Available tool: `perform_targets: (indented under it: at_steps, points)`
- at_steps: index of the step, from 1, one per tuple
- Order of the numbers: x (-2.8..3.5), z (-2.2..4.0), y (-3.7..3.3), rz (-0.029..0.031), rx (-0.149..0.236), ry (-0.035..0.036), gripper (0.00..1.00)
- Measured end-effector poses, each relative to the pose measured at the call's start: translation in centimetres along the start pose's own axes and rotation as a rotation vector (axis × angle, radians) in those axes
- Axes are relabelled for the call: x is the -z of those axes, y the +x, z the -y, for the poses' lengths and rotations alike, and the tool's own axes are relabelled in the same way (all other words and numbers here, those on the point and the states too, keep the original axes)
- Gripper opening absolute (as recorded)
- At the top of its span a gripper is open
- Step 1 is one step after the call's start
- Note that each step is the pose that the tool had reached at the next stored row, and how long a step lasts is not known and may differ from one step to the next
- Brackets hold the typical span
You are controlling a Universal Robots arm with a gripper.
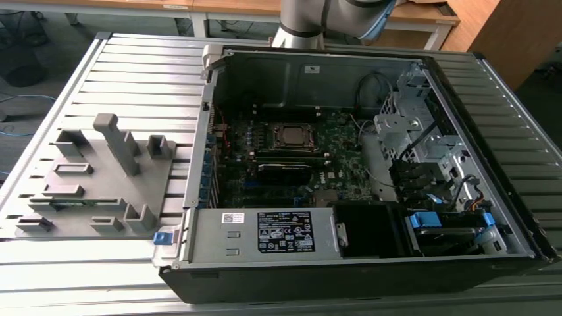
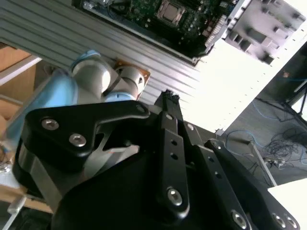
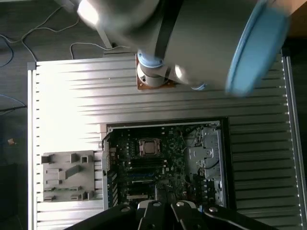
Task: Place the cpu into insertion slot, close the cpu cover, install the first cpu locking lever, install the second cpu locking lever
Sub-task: 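Install the second cpu locking lever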
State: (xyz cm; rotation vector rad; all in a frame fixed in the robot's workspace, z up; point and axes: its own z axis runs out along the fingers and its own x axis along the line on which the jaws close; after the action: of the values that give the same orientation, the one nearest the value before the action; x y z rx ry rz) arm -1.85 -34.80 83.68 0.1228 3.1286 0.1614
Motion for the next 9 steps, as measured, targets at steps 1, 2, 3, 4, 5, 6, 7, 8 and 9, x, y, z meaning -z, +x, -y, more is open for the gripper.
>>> perform_targets:
  at_steps: [1,2,3,4,5,6,7,8,9]
  points:
    - [-0.13,0.12,0.04,0.0007,0.000,-0.0017,0.11]
    - [-0.10,0.07,0.02,0.0002,0.000,-0.0003,0.11]
    - [-0.10,0.05,0.01,0.0001,0.000,0.0000,0.11]
    - [-0.08,0.01,0.00,-0.0002,0.000,0.0007,0.11]
    - [-0.11,0.08,0.03,0.0002,0.000,-0.0004,0.11]
    - [-0.10,0.07,0.02,0.0001,0.000,-0.0002,0.11]
    - [-0.10,0.05,0.02,0.0000,0.000,0.0000,0.11]
    - [-0.09,0.03,0.01,-0.0001,0.000,0.0004,0.11]
    - [-0.10,0.07,0.02,0.0001,0.000,-0.0002,0.11]
